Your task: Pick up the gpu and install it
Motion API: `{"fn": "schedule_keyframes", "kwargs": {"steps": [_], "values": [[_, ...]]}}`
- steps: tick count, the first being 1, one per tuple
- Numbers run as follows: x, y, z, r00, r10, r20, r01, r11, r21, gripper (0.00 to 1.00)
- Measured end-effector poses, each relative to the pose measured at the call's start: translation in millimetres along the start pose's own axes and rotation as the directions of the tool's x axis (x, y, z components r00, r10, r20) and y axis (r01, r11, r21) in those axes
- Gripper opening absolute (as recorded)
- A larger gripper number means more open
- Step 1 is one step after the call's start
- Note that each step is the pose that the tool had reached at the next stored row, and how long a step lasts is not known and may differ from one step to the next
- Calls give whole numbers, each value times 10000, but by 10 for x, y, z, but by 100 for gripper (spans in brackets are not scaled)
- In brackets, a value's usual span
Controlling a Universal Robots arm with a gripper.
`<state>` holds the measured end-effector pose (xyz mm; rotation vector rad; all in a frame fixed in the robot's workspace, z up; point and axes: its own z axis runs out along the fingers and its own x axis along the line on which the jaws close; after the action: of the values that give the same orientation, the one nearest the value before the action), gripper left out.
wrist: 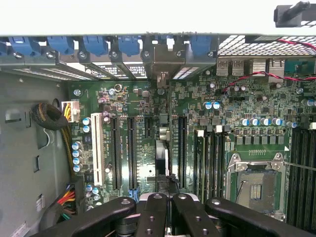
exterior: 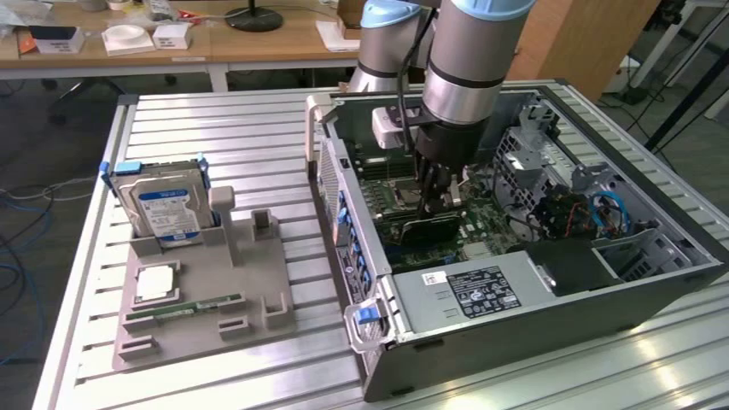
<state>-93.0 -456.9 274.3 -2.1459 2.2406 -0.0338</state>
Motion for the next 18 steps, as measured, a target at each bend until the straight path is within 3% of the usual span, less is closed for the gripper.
{"fn": "schedule_keyframes", "kwargs": {"steps": [3, 9, 13, 15, 18], "values": [[0, 9, 15, 10000, 1, -15, -1, 10000, 51, 11], [3, 13, 120, 10000, -3, -34, 3, 10000, 49, 11], [2, 16, 149, 10000, -4, -53, 4, 10000, 89, 11], [0, 15, 114, 10000, -3, -33, 3, 10000, 97, 11], [0, 10, -22, 10000, -3, -47, 4, 10000, 92, 11]]}}
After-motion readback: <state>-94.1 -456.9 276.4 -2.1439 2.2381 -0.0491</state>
